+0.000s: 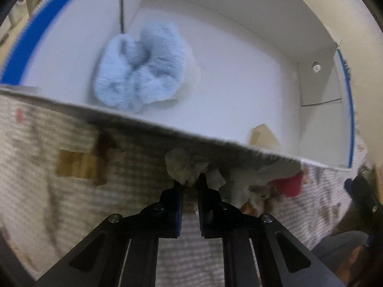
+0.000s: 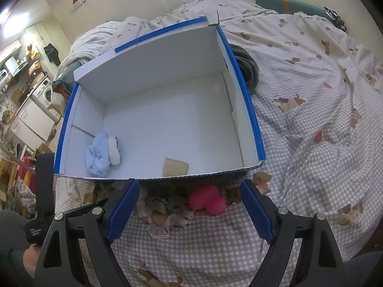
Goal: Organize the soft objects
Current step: 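Grasp the white lace scrunchie with the left gripper while the right gripper reaches for the pink duck, then carry the white scrunchie with the left gripper while the right gripper lifts the pink duck over the box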
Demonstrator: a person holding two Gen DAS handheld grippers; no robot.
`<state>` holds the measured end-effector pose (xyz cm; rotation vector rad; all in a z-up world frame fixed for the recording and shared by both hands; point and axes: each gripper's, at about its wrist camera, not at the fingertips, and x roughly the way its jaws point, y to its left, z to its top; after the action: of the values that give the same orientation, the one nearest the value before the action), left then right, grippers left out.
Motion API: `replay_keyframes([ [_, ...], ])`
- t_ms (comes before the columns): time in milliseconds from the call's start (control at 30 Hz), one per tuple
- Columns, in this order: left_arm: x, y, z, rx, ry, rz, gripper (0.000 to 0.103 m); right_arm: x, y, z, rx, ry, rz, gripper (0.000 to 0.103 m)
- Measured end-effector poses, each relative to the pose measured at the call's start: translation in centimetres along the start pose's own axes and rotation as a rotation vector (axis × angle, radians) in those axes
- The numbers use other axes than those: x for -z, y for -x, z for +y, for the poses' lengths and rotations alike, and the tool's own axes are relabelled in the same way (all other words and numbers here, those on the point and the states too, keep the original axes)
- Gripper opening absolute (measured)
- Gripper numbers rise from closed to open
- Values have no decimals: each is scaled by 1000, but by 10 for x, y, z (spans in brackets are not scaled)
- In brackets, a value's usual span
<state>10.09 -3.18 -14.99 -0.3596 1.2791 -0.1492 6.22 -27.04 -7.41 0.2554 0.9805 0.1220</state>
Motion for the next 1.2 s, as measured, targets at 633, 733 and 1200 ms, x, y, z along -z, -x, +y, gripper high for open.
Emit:
replay_keyframes([
  [633,23,77,-8,-207,-127,-94,9,3,-68,-26,87,-51,263,80],
  [733,21,79,-4,-209,-120,-108,9,3,-80,-22,94,-37,282,80],
  [1200,17,82,-4,-216,-111,-133,9,6,-88,-6,117,50,265,54],
])
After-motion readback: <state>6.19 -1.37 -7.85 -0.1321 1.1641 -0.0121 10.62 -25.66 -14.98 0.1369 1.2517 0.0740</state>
